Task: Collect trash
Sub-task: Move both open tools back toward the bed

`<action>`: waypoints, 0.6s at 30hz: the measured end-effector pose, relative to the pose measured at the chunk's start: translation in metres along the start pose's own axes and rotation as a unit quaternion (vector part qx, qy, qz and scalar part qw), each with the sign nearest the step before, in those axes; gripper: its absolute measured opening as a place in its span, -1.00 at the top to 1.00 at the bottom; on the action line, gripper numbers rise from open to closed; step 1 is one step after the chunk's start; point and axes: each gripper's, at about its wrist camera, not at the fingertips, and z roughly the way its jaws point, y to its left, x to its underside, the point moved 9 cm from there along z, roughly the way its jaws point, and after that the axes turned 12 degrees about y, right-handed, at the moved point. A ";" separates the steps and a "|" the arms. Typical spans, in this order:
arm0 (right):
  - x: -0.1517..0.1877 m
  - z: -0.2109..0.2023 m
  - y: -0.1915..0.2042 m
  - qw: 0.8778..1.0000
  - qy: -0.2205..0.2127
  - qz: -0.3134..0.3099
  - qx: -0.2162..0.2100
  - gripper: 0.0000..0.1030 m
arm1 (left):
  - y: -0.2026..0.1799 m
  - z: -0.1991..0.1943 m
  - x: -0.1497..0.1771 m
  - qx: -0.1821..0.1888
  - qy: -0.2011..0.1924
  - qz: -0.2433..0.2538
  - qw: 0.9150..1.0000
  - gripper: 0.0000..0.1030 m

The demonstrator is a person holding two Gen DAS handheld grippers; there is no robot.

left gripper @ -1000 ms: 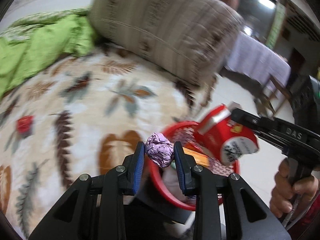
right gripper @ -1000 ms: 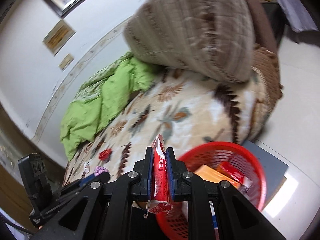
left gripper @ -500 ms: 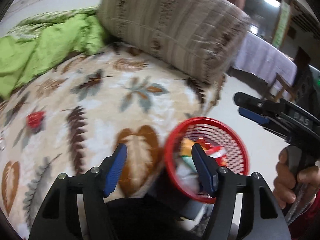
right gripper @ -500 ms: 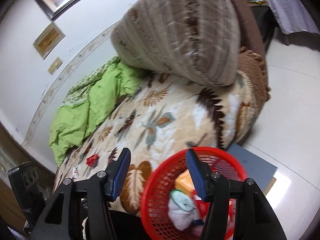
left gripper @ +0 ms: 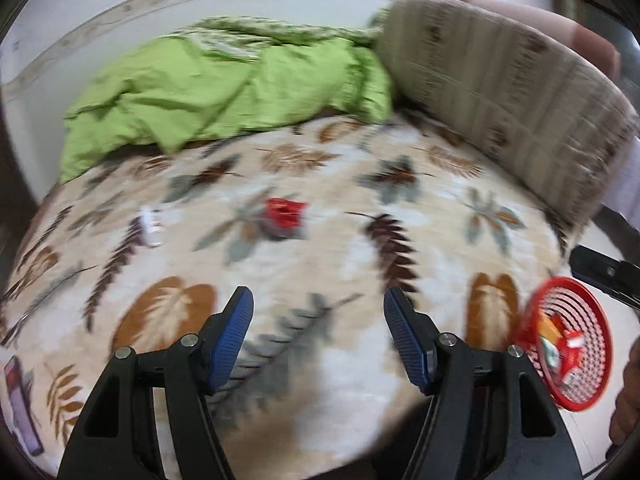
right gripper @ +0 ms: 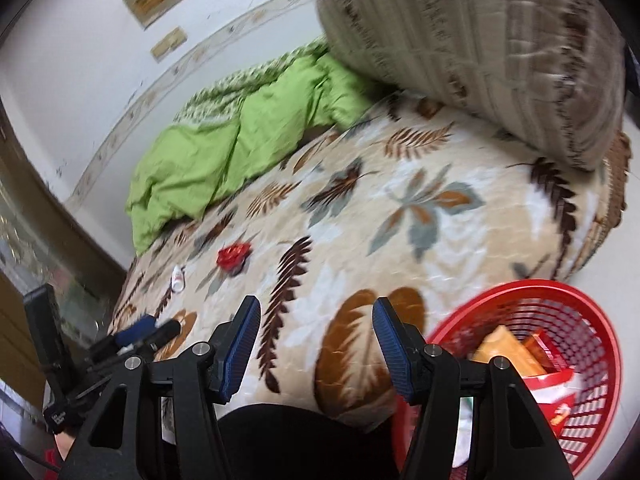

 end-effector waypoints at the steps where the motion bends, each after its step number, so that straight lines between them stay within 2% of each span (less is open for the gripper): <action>1: -0.001 0.003 0.006 1.000 0.003 -0.005 -0.001 -0.20 | 0.009 0.000 0.000 -0.004 -0.002 -0.009 1.000 -0.30; 7: -0.005 0.017 0.035 0.999 0.014 -0.035 0.001 -0.20 | 0.037 0.000 0.007 -0.028 -0.007 -0.029 0.999 -0.30; 18: 0.004 0.021 0.042 0.999 0.022 -0.035 0.017 -0.20 | 0.041 0.000 0.012 -0.017 -0.008 -0.034 0.999 -0.30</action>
